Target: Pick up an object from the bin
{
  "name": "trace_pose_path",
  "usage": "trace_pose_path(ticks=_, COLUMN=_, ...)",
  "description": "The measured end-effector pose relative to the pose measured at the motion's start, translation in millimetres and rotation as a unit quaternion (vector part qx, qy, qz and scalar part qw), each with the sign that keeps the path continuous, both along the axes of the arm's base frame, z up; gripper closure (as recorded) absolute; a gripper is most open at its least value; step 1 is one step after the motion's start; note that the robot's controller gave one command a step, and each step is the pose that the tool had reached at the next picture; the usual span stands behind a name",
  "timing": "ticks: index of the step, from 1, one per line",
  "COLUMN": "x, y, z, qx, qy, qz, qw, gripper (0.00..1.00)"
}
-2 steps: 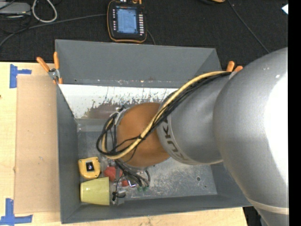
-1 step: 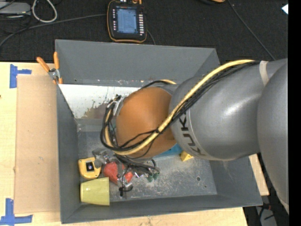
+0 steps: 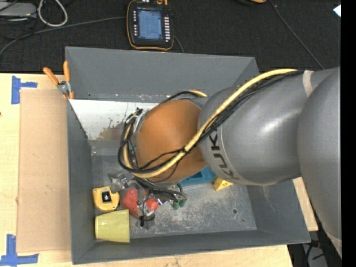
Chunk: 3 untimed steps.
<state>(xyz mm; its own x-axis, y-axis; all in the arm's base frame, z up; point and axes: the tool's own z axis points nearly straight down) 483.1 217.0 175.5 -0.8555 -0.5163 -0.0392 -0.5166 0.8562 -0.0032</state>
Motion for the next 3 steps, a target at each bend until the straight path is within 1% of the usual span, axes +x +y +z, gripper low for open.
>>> trace_pose_path(ticks=1, x=25.0, y=-48.1, z=18.6, qx=0.000, qy=-0.0011, qz=0.001, qw=1.0000, gripper=0.00)
trace_pose_path(ticks=2, x=28.1, y=-8.3, z=-84.4, qx=-0.004, qy=0.0006, qz=0.124, qw=0.9923, gripper=0.00)
trace_pose_path(ticks=3, x=-7.0, y=-6.3, z=-36.1, qx=0.000, qy=-0.0003, qz=0.010, qw=0.9999, gripper=0.00)
